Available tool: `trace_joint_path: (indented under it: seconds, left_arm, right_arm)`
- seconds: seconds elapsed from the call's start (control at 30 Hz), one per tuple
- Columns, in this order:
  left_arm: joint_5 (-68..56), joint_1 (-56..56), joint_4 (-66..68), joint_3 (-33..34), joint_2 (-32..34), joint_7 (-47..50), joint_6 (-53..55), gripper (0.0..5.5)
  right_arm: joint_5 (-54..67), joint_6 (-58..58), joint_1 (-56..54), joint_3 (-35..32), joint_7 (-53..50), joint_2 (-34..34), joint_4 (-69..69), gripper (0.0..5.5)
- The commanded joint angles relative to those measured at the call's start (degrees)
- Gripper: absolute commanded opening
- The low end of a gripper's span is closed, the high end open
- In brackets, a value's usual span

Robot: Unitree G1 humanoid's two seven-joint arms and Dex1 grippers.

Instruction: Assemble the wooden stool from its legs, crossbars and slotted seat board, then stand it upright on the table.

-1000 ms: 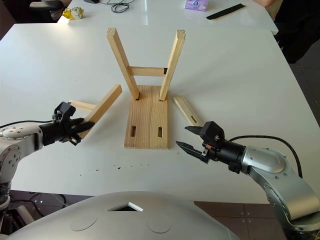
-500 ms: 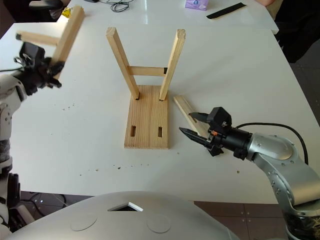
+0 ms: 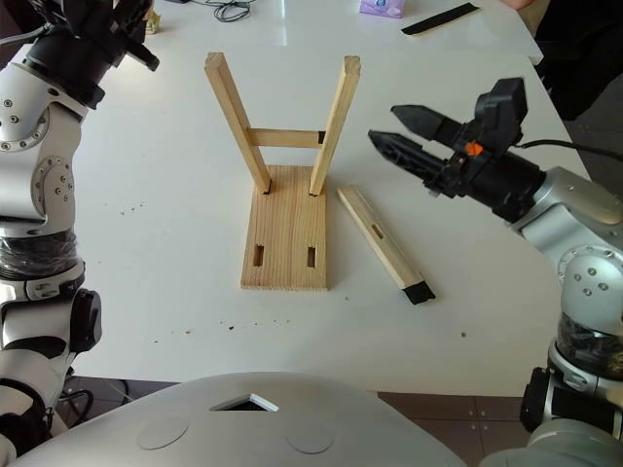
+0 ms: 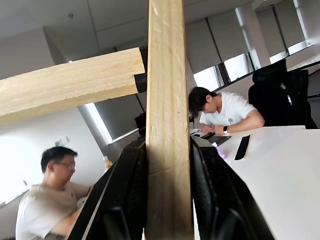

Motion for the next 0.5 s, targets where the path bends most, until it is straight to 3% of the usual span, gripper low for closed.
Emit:
trace_joint_path:
  seconds: [0.03,0.17,0.5]
  left_arm:
    - [0.97,0.63,-1.38,-1.5,-1.03,-2.14,-5.96,1.1]
    - [0.71,3.5,-3.11,-2.43,-2.14,-3.27,-8.29,1.1]
    - [3.5,12.17,-7.06,-7.28,-4.14,-4.99,-13.08,1.1]
  right_arm:
    - [6.1,2.27,-4.0,-1.84,-3.23,1.17,1.99,3.11]
    - [10.54,2.82,-6.81,-1.68,-4.76,1.68,1.99,3.74]
    - [11.65,2.44,-19.56,5.77,-7.67,6.7,5.73,3.76]
